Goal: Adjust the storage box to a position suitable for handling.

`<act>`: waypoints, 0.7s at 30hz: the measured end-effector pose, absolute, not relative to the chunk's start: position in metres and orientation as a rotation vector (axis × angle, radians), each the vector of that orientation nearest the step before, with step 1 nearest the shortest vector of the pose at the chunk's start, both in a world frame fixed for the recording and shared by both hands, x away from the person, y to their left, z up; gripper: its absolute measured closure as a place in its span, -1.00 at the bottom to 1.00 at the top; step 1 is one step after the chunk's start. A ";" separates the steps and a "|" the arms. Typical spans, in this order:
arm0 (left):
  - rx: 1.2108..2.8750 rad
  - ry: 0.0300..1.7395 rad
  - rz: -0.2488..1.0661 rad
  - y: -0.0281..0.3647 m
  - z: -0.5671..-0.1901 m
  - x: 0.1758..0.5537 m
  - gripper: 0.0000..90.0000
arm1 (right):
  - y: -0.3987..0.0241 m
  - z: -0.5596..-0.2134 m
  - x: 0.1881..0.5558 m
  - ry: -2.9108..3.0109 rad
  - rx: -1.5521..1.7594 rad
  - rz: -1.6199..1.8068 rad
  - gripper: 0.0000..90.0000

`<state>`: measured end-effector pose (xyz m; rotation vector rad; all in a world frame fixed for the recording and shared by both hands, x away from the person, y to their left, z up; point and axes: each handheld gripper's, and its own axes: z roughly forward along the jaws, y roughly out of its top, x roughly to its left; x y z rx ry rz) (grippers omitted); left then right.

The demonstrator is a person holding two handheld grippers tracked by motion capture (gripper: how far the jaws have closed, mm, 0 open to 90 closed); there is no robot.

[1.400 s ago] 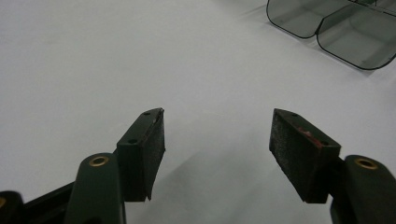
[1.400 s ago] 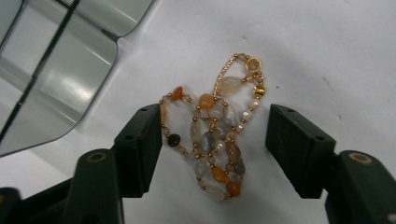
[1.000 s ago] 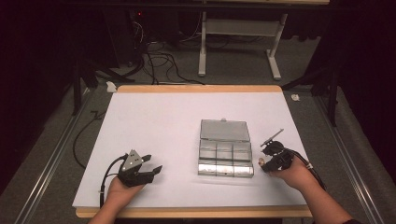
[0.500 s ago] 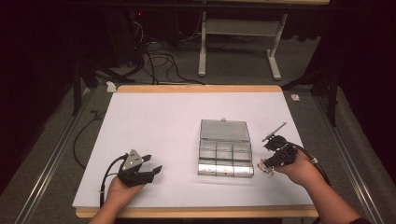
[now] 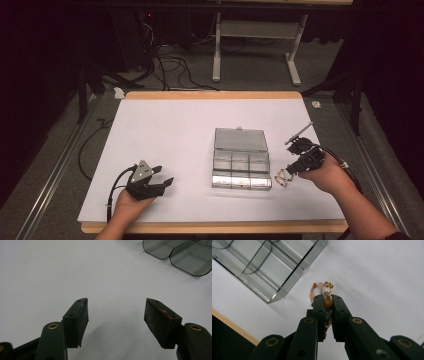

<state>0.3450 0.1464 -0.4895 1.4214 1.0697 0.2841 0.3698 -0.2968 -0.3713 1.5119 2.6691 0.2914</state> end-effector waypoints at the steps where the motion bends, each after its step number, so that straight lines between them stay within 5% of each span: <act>1: 1.423 1.072 0.282 0.146 -0.489 0.345 -0.19 | -0.297 -0.366 0.369 2.670 1.519 0.291 0.87; 21: 1.432 1.073 0.282 0.146 -0.490 0.346 -0.19 | -0.287 -0.316 0.380 2.678 1.468 0.295 0.87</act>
